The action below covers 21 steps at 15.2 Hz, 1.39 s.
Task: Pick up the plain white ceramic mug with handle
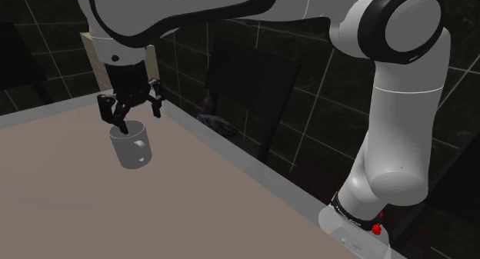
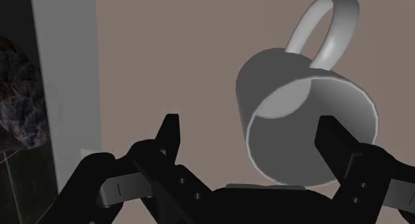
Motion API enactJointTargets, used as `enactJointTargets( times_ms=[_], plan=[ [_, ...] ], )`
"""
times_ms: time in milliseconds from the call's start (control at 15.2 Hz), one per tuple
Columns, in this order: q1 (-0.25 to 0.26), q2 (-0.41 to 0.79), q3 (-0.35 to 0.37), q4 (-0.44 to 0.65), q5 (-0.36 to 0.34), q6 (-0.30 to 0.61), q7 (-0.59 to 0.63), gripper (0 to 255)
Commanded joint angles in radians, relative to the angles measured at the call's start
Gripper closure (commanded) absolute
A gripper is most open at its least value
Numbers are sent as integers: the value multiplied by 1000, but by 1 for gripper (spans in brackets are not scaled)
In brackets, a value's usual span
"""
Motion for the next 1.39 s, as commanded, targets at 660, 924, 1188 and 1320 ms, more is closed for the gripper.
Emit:
enactJointTargets(
  times_ms=[660, 924, 1188, 1320],
  plan=[
    [-1, 11, -2, -47, -6, 57, 3, 255],
    [-1, 9, -2, -50, -5, 59, 3, 255],
    [1, 6, 0, -1, -2, 7, 1, 255],
    [3, 5, 0, 25, -2, -20, 1, 255]
  ],
)
